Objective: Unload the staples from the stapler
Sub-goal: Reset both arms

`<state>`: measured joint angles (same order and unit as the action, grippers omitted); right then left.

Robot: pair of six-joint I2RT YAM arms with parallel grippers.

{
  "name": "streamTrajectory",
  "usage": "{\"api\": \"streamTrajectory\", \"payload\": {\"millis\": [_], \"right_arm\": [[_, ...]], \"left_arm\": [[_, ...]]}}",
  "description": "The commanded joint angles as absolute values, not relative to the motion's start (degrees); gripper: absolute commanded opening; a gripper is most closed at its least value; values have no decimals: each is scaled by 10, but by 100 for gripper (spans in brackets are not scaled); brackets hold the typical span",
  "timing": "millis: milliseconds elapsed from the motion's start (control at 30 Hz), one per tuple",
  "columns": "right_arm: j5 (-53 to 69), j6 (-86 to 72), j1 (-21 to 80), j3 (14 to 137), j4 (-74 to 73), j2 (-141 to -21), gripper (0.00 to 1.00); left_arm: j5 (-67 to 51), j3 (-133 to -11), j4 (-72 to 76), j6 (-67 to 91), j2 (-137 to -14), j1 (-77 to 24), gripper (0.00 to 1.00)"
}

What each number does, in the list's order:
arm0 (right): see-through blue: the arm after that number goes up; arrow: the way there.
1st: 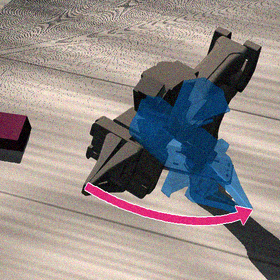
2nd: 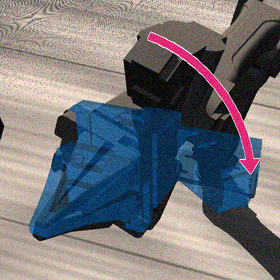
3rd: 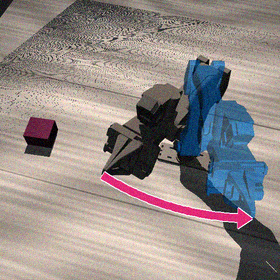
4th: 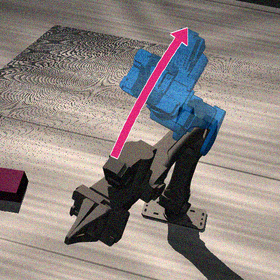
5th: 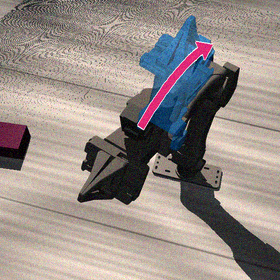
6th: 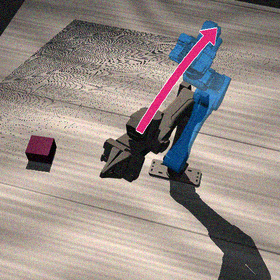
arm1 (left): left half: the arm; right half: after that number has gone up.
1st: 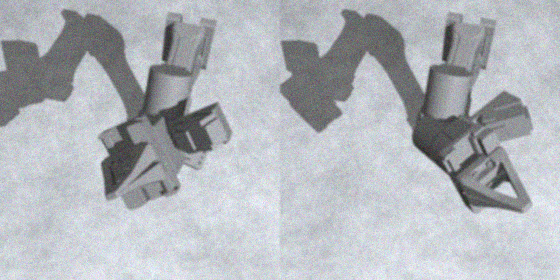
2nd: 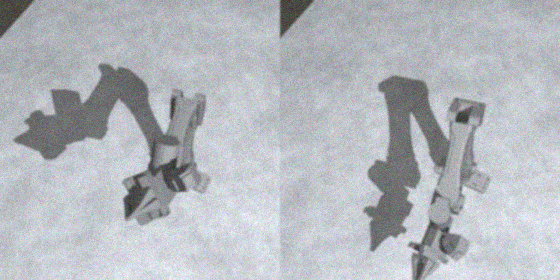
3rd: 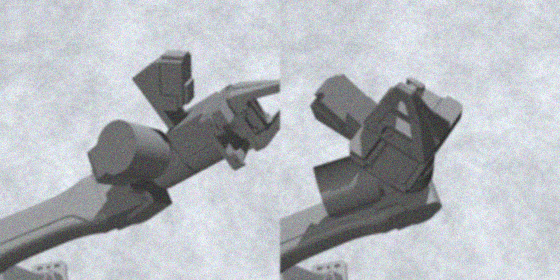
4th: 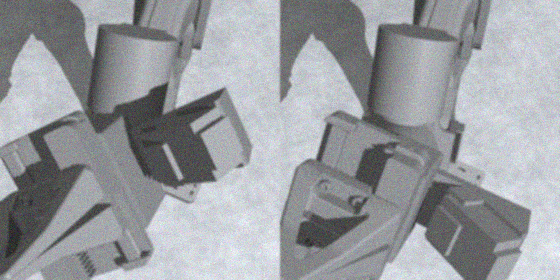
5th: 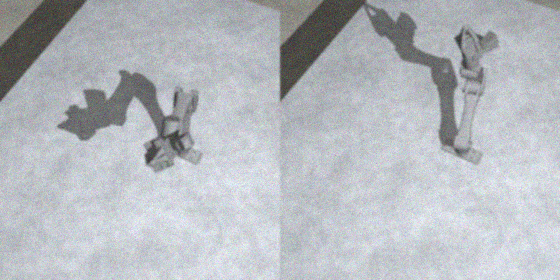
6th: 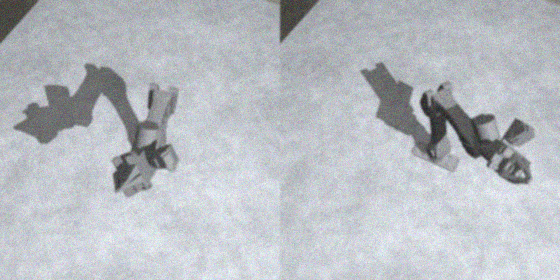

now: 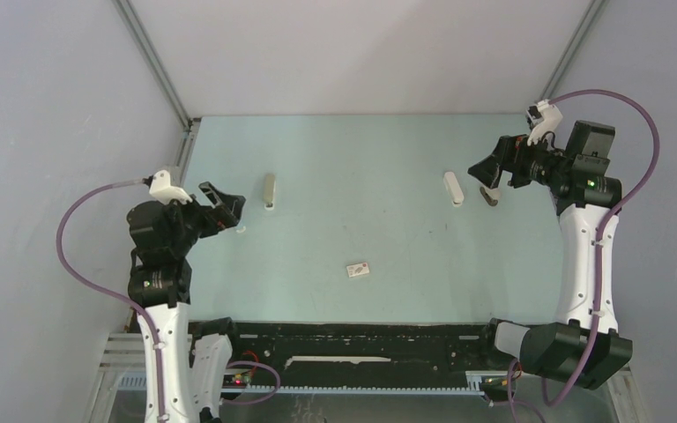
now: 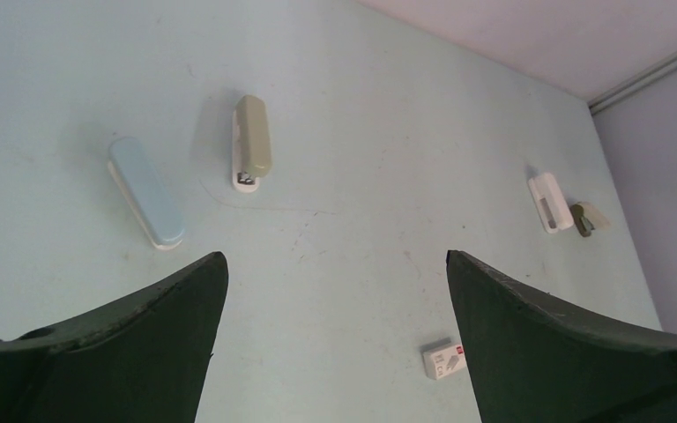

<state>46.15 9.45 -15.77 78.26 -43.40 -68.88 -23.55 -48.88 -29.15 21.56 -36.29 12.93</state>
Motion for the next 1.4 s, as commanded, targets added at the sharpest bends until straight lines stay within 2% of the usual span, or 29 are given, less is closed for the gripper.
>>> {"api": "streamTrajectory", "payload": {"millis": [0, 1367], "right_arm": [[465, 83, -162, 784, -416, -679, 100], [482, 68, -190, 781, -398, -659, 100]], "left_arm": [[-199, -516, -331, 166, -347, 134, 100], [-194, -505, -359, 159, -307, 135, 100]]}}
